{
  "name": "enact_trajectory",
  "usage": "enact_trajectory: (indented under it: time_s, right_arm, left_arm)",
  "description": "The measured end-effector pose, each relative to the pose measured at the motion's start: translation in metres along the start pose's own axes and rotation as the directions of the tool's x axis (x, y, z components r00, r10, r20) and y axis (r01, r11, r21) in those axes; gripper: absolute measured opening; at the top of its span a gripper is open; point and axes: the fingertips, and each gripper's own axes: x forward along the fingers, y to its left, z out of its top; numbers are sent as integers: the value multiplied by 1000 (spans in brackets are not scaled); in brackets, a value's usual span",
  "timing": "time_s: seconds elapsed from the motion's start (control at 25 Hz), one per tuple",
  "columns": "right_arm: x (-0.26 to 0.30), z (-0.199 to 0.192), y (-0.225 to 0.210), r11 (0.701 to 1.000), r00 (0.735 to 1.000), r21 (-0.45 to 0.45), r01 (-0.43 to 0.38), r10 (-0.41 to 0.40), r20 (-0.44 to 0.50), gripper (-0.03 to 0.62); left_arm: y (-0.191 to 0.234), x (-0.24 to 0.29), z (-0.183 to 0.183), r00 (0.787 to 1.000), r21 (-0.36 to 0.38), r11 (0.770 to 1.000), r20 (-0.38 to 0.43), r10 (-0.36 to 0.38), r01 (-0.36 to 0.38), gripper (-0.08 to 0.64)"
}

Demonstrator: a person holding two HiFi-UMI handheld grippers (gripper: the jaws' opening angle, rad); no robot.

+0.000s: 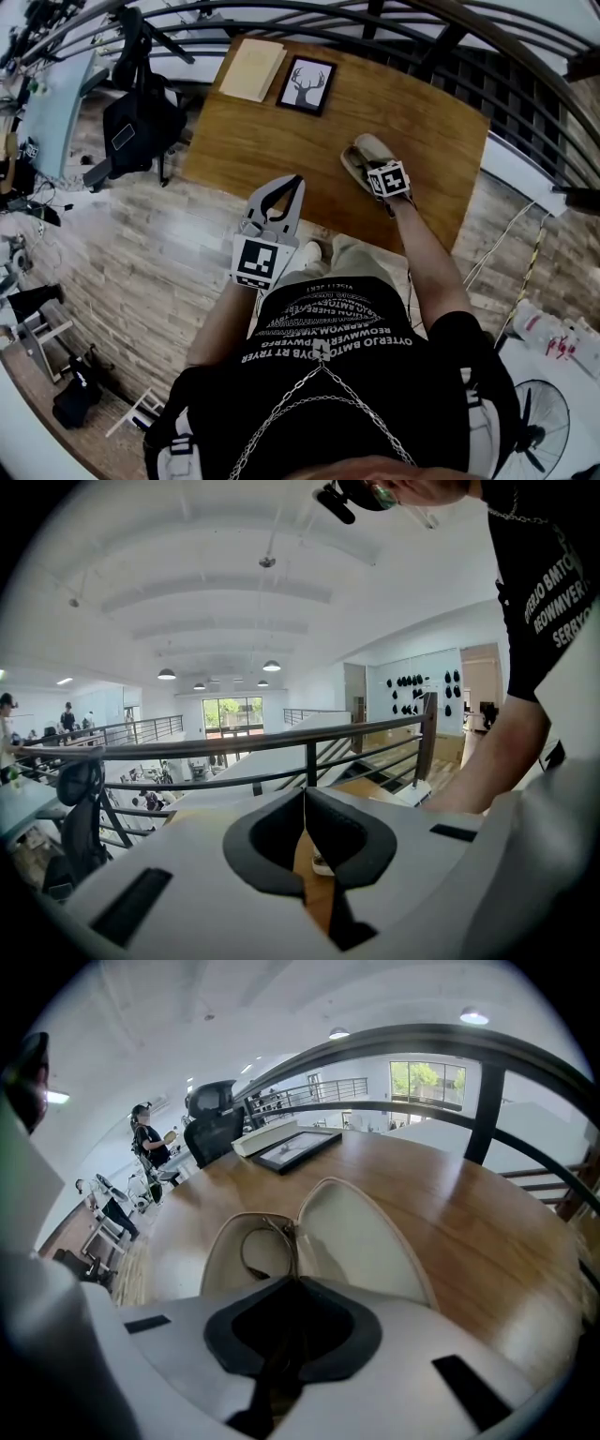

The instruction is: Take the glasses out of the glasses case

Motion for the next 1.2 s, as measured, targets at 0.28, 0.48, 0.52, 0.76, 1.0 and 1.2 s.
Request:
enact_trajectory:
  time_s: [0.28,0.48,0.52,0.76,1.0,1.2]
  right_arm:
    - [-21,6,-2,999,998,47,4,-7,60,29]
    - [-37,11,-1,999,995,54,6,-11,102,29]
    - [-39,12,-1,999,994,54,2,-9,113,29]
    - [-63,15,8,999,988,42,9,-16,156,28]
    - [-89,18,21,999,976,42,15,-24,219,28]
    - [-121,28,40,999,955,20,26,-31,296,28]
  left_arm:
    - [0,-5,1,1000,-5,1000,12,-1,1,28]
    - [0,-6,7,999,-11,1000,41,-11,12,28]
    - [0,-7,9,999,-10,1000,47,-13,14,28]
    - [4,-12,22,996,-4,1000,84,-15,15,28]
    - [4,-19,32,993,7,1000,116,-17,16,28]
    - [-1,-25,35,991,20,1000,131,-26,24,28]
